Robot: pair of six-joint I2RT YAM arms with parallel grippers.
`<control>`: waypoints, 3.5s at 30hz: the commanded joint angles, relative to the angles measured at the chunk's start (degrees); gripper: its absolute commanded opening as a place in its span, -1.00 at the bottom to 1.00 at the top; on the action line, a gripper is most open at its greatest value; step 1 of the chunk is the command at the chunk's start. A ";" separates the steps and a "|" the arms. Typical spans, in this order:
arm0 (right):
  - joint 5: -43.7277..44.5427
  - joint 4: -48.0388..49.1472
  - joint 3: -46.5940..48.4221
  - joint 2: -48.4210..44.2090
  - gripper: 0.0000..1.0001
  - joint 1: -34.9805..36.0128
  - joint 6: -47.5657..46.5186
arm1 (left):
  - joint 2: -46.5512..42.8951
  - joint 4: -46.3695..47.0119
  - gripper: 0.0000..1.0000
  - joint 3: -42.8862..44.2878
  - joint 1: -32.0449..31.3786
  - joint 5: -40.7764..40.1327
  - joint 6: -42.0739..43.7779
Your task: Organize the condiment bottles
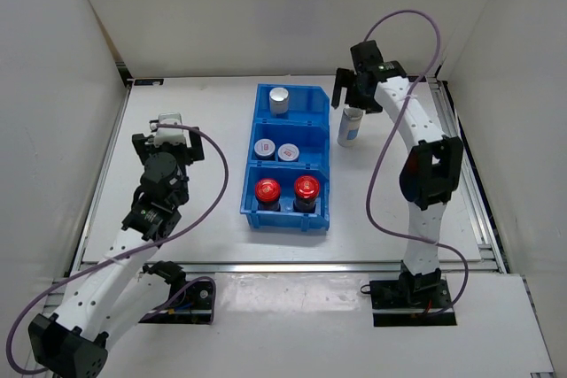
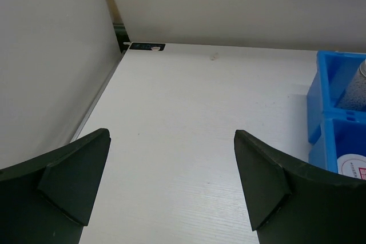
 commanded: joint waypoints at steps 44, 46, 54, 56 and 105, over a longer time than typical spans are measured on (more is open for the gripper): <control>-1.58 0.67 22.48 17.14 1.00 -3.48 -7.17 | 1.78 3.01 1.00 0.81 -0.19 3.04 -4.20; -2.19 2.25 25.29 20.82 1.00 -4.79 -7.17 | 3.18 2.40 1.00 0.81 -0.19 3.73 -4.72; -10.63 6.74 30.84 29.10 1.00 -8.05 -1.99 | 5.47 2.40 1.00 1.86 -2.47 4.88 -5.95; -11.51 7.27 32.59 31.74 1.00 -8.66 -0.94 | 5.47 2.40 1.00 1.87 -2.47 5.50 -5.95; -7.57 -6.27 1.74 19.07 0.67 -10.24 3.02 | 8.11 0.73 1.00 2.39 -3.62 6.03 -7.62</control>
